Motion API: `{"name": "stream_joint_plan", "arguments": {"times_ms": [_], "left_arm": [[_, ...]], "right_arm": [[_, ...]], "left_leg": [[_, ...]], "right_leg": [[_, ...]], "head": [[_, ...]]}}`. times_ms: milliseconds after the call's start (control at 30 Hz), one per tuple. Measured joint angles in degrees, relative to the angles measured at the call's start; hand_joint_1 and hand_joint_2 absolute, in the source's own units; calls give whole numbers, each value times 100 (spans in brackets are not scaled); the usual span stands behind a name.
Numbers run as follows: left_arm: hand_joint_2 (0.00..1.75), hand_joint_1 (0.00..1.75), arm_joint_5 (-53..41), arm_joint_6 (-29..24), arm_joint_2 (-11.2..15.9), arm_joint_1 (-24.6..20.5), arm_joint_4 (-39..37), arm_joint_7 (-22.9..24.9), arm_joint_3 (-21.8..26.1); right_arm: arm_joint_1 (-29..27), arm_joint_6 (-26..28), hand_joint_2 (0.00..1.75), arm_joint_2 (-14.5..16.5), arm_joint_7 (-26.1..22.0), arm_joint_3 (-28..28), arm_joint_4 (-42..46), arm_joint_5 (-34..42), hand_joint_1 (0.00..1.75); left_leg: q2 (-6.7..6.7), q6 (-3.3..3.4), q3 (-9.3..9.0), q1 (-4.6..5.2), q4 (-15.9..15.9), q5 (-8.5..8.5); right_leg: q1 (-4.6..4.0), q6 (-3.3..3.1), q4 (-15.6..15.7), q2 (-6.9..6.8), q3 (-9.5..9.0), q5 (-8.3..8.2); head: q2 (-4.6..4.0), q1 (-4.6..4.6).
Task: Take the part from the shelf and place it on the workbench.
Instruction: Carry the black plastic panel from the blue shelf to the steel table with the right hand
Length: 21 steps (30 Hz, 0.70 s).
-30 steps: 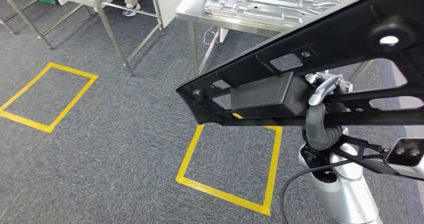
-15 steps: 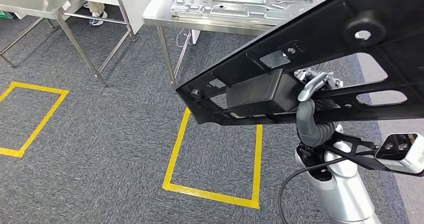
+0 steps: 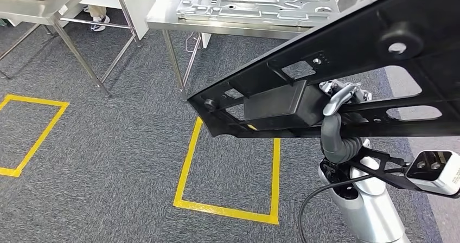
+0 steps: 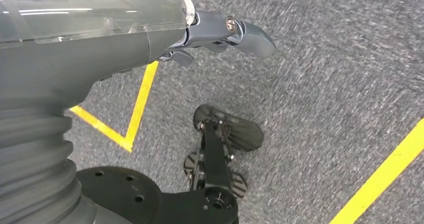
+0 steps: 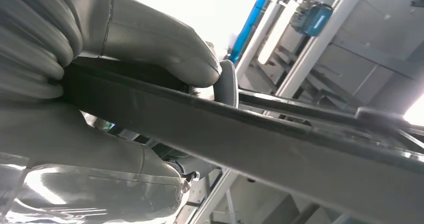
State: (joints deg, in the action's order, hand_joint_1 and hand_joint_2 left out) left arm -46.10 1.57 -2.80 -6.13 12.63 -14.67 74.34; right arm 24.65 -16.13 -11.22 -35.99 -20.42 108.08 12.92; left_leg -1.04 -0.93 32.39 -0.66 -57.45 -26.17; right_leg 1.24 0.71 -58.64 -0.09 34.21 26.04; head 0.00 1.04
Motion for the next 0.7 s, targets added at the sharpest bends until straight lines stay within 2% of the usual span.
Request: {"name": "stream_joint_plan", "arguments": {"times_ms": [67, 100, 200, 233, 267, 300, 367, 433, 533, 567, 600, 633, 700], "left_arm": [[175, 0, 7, 2, -2, 1, -1, 0, -1], [175, 0, 13, 6, -3, 1, -1, 0, -1], [175, 0, 28, 31, -5, 12, -2, 0, -1], [175, 0, 30, 44, -4, 21, -2, 0, -1], [175, 0, 25, 59, -5, 29, -2, -1, -1], [175, 0, 14, 72, -5, 34, -2, -4, -2], [175, 0, -14, 85, 3, 34, -1, -18, -4], [175, 0, -34, 95, 16, 21, -1, -31, -8], [175, 0, -54, 101, 21, 17, -2, -35, -13], [175, 0, -61, 101, 21, 19, -1, -36, -15], [175, 0, -66, 101, 21, 19, -1, -38, -18], [175, 0, -71, 101, 21, 16, -1, -39, -22], [175, 0, -76, 101, 21, 15, -1, -42, -37]], "right_arm": [[1, 0, 175, -5, 0, 0, 1, 1, 175], [3, 0, 175, -7, -1, -1, 2, 2, 175], [-29, 2, 175, -6, 8, -2, 2, 1, 175], [-49, 4, 175, -6, 20, -1, 3, -2, 175], [-64, 6, 175, -6, 34, -1, 7, -6, 175], [-73, 8, 175, -6, 47, 2, 13, -10, 175], [-76, 6, 175, -6, 59, 15, 40, -15, 175], [-77, 1, 175, -6, 62, 42, 63, -15, 175], [-93, -3, 175, -6, 78, 85, 82, -14, 175], [-95, -7, 175, -6, 85, 97, 91, -14, 175], [-90, -10, 175, -6, 90, 109, 99, -14, 175], [-88, -13, 175, -5, 94, 116, 105, -14, 175], [-101, -15, 175, -5, 104, 131, 109, -14, 175]], "left_leg": [[11, -61, 32, -22, -96, -87], [22, -83, 116, -29, -291, -215], [48, -110, 626, -37, -1382, -728], [50, -105, 750, -36, -1622, -775], [52, -87, 777, -34, -1649, -708], [55, -53, 693, -26, -1445, -544], [78, 66, 320, 8, -653, -168], [85, 156, 66, 52, -113, -38], [69, 212, -24, 67, 59, -49], [68, 236, -68, 55, 92, -44], [66, 255, -109, 43, 112, -43], [62, 268, -141, 34, 127, -45], [58, 281, -167, 36, 125, -83]], "right_leg": [[3, -80, 29, 12, -8, -18], [6, -119, 44, 15, -13, -27], [-28, -182, 51, 37, -13, -20], [-45, -190, 50, 50, -16, -14], [-64, -196, 49, 65, -23, -8], [-81, -199, 48, 81, -36, -2], [-108, -193, 50, 107, -68, 14], [-112, -149, 66, 122, -86, 29], [-97, -30, -5, 116, -92, -9], [-95, 2, -93, 104, -69, 17], [-91, 27, -244, 94, 6, 109], [-82, 50, -513, 85, 152, 251], [-63, 100, -1246, 77, 585, 544]], "head": [[0, -7], [0, -16], [0, -39], [0, -39], [0, -39], [0, -40], [0, -36], [0, -36], [0, -49], [0, -43], [0, -32], [0, -26], [0, -14]]}}
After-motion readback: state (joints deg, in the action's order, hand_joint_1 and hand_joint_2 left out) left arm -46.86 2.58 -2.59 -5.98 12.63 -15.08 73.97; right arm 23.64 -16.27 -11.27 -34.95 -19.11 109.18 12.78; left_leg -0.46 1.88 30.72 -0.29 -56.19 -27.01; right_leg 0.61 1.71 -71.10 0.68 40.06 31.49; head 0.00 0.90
